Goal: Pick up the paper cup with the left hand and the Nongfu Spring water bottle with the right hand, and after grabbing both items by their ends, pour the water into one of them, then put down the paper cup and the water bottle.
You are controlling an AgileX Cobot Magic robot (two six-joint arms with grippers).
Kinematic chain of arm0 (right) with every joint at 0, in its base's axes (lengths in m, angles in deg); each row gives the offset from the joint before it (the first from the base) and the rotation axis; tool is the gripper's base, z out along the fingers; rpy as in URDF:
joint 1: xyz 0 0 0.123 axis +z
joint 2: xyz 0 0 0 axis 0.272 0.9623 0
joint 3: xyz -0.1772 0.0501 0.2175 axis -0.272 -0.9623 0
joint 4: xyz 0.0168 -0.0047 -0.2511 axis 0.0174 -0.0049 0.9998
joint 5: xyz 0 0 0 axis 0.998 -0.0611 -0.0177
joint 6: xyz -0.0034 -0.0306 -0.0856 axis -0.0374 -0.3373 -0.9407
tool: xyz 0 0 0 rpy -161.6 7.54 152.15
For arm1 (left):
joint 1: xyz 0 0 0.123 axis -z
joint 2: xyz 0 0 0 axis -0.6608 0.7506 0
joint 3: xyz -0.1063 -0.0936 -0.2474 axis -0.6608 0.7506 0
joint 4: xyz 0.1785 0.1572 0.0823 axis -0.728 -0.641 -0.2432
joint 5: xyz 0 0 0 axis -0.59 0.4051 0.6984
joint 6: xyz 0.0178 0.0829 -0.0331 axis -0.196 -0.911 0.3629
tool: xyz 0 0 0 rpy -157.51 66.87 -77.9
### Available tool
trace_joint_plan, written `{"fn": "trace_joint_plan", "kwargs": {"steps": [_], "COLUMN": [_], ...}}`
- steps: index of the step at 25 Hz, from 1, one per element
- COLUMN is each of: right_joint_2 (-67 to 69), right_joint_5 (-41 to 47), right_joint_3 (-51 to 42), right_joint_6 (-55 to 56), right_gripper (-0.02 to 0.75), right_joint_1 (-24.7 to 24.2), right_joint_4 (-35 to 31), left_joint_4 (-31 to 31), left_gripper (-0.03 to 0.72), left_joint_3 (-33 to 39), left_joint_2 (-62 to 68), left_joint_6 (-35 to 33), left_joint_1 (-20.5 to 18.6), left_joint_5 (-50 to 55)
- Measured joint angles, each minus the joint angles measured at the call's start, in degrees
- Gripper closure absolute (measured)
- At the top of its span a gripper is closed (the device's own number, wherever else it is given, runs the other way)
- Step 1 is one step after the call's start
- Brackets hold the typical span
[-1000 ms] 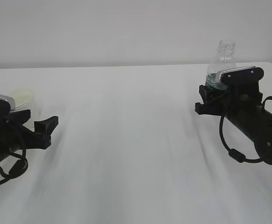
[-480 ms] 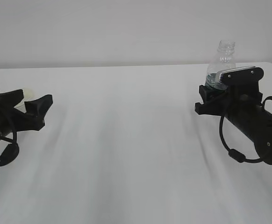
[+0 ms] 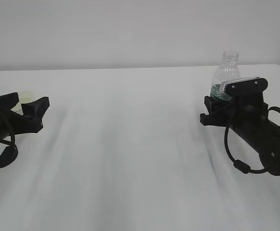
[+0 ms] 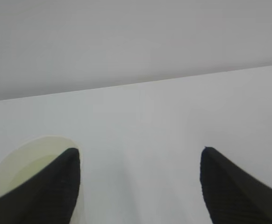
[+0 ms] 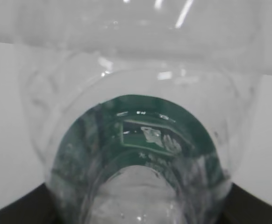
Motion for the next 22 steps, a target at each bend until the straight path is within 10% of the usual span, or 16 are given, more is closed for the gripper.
{"fn": "trace_joint_plan", "kwargs": {"steps": [22], "right_joint_2": [5.4], "right_joint_5": [-4.5], "right_joint_3": [1.5], "right_joint_6": [0.0], "right_gripper": [0.334], "right_joint_1": [0.0], "right_joint_4": [-1.1], "left_joint_4": [0.4], "left_gripper": [0.122], "left_joint_3": [0.0], "left_joint_2": [0.0], "left_joint_6": [-0.1], "left_joint_1": [0.0], "left_joint_5": [0.2]}}
